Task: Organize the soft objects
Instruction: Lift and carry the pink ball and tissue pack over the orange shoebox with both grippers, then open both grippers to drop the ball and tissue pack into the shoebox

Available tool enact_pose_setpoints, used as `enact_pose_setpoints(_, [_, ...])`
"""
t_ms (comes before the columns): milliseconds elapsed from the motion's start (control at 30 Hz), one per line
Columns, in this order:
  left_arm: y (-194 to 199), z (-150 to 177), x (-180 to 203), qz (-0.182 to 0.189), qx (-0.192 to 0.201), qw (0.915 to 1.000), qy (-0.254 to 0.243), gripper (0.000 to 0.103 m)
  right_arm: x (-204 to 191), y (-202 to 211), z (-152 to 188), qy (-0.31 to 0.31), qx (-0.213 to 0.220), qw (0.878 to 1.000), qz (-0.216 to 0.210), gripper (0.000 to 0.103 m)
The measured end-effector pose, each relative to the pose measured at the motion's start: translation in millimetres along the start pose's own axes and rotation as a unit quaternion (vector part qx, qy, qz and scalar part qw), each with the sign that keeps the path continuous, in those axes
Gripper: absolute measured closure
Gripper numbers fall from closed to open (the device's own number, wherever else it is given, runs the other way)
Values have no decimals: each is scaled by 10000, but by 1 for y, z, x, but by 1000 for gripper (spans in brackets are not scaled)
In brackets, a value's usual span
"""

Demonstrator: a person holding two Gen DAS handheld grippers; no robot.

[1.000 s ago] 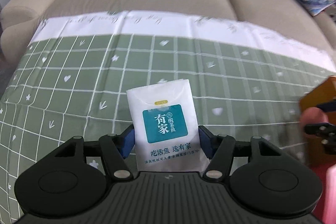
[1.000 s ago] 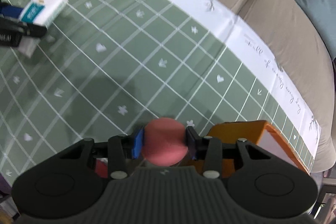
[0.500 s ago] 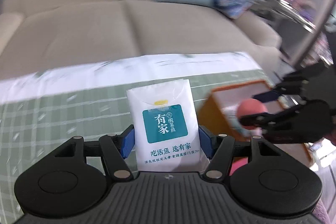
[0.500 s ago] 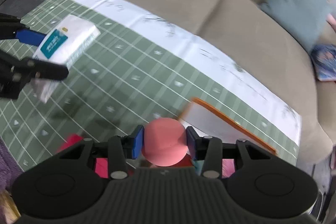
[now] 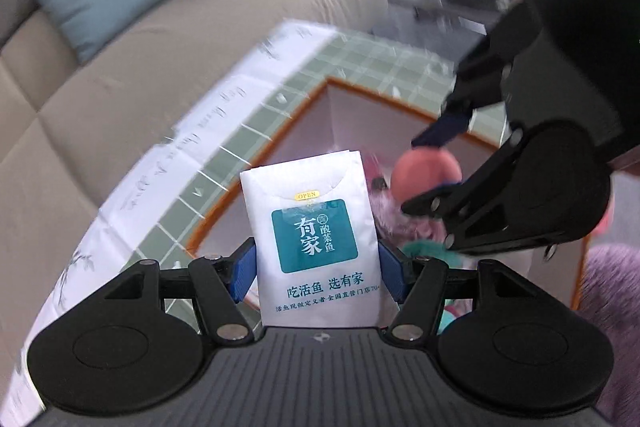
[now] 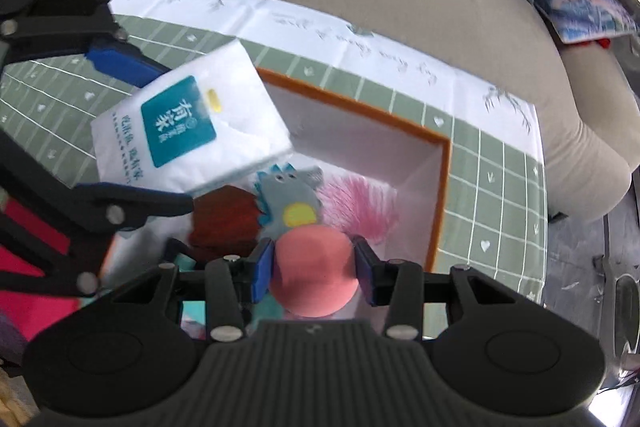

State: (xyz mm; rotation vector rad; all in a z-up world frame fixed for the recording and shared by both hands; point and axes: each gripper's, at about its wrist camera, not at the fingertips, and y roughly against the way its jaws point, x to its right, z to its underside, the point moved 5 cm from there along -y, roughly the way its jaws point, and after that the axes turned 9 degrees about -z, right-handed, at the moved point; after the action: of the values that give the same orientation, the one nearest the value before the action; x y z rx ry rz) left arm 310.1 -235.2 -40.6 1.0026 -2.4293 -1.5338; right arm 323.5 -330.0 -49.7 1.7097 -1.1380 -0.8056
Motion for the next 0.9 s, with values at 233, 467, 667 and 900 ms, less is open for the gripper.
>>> enact_pose_setpoints(233, [-54, 0, 16, -215, -465, 9953, -822, 31, 18, -35, 10, -200, 7, 9998, 63, 58])
enact_pose_setpoints(467, [-68, 8, 18, -317, -567, 9924, -1047, 22, 25, -46, 22, -407, 318, 9981, 340, 55])
enact_pose_setpoints(667, [-66, 11, 16, -376, -519, 9939, -899, 17, 11, -47, 25, -32, 517, 9955, 799, 50])
enact_pose_setpoints(900, [-42, 12, 14, -465, -339, 9943, -901, 17, 0, -25, 30, -18, 682, 9939, 868, 37])
